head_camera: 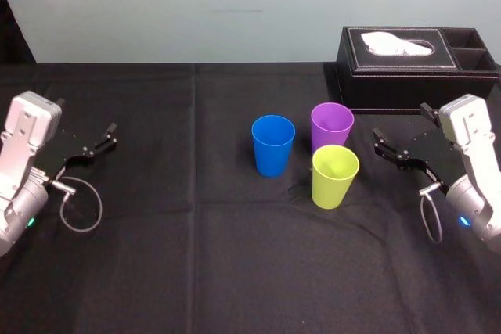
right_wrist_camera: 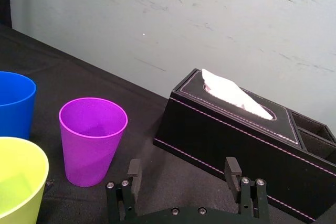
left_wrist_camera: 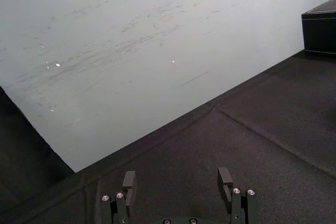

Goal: Stack the three plastic cups sequentially using one hand.

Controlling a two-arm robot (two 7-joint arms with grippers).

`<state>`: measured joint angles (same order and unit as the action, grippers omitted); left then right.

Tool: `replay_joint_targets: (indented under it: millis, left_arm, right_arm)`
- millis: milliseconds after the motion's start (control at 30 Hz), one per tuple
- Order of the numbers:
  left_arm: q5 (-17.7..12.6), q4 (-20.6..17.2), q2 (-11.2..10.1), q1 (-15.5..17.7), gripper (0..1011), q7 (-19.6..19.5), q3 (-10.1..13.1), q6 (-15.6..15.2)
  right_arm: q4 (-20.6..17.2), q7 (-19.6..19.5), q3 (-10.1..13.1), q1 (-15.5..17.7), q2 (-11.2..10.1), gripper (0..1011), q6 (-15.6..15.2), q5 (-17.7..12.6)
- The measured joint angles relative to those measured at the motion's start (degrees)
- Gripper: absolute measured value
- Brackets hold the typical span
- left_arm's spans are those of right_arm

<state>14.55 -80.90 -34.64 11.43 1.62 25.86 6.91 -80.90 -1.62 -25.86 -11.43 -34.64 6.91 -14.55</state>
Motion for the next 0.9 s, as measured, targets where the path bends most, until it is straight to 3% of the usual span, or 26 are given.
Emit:
replay_joint_targets:
  millis: [900]
  left_arm:
    - [0.0,0.0,0.0,0.0,1011,0.0,0.0,0.0]
  right_arm:
    - [0.0,0.0,0.0,0.0,0.0,1002,0.0,0.0]
